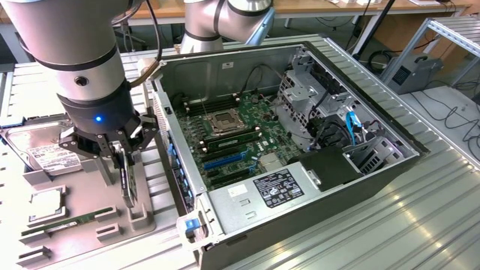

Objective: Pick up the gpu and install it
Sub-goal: 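Pick up the gpu and move the gpu toward the slot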

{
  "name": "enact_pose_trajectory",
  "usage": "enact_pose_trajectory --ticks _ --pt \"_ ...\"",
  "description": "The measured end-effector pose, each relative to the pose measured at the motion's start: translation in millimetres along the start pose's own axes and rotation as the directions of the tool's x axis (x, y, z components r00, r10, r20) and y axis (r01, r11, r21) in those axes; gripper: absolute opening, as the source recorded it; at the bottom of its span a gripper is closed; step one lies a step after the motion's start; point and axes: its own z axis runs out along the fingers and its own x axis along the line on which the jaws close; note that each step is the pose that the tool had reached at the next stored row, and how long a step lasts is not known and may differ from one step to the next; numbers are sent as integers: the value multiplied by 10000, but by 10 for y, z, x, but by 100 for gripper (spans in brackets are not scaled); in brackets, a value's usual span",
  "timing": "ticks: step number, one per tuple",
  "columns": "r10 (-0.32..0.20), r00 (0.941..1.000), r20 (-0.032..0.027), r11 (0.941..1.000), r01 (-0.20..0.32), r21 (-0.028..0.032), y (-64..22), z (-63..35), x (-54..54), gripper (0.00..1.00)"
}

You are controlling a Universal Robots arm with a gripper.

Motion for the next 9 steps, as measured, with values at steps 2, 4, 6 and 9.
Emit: enact_pose_trajectory --ticks 2,4,6,9 --pt "0 10000 0 10000 0 0 0 -4 0 26" --pt "0 10000 0 10000 0 0 1 -16 0 26" --pt "0 10000 0 10000 0 0 1 -28 -1 26" --pt "0 10000 0 10000 0 0 1 -31 -1 26"
